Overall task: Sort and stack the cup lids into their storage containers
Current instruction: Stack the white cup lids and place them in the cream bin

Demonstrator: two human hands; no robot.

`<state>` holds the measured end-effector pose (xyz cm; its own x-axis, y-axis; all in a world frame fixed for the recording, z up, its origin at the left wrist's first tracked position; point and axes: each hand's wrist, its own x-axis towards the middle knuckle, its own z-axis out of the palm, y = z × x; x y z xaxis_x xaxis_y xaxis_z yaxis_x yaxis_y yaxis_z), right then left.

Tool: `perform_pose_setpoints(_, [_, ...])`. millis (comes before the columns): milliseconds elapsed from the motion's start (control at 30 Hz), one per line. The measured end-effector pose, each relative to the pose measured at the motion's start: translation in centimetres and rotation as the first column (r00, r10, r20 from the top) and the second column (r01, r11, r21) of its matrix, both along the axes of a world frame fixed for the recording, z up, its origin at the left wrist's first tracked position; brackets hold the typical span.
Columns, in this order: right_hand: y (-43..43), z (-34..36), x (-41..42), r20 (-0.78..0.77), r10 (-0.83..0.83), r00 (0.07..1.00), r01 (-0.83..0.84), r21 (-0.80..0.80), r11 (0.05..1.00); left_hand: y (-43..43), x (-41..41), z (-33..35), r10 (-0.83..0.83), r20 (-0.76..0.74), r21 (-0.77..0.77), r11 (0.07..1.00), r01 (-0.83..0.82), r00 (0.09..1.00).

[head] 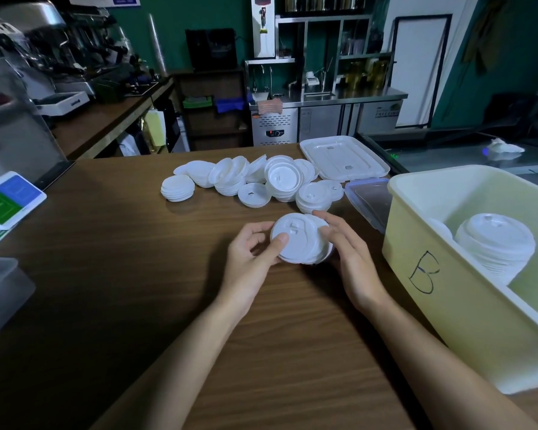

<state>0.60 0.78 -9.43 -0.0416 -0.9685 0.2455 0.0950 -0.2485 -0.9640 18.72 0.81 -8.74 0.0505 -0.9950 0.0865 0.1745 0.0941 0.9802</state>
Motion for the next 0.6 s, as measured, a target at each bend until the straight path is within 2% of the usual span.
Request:
perform_pose_setpoints(67, [0.2, 0.1, 0.1, -0.032, 0.028, 0.999, -0.029, -0.027, 0.999, 0.2, -0.3, -0.1, 0.066, 0.074, -0.035, 0.997, -0.064, 0.995])
perform_pose_setpoints(267, [0.3, 0.1, 0.1, -0.121, 0.024, 0.992, -0.033, -0.075, 0.997, 0.0, -0.4, -0.6, 0.101, 0.244, -0.103, 0.992, -0.077, 0.964])
perform_pose_setpoints(367, [0.4, 0.2, 0.1, -0.106, 0.018, 0.994, -0.026, -0.071, 0.997, -0.3, 0.2, -0.7, 0.001, 0.240, -0.050, 0.999, 0.011, 0.971])
perform_pose_setpoints(500, [0.4, 0.2, 0.1, -0.036, 0.055, 0.998, -0.057, -0.050, 0.997, -0.1, 0.9, -0.2, -0.223, 0.109, 0.036, 0.975, 0.221, 0.969])
perform_pose_setpoints(600, [0.6, 0.2, 0.0, -0.040, 0.074, 0.996, -0.076, -0.044, 0.996, -0.1, 1.1, 0.0, -0.266, 0.121, 0.018, 0.964, 0.266, 0.956])
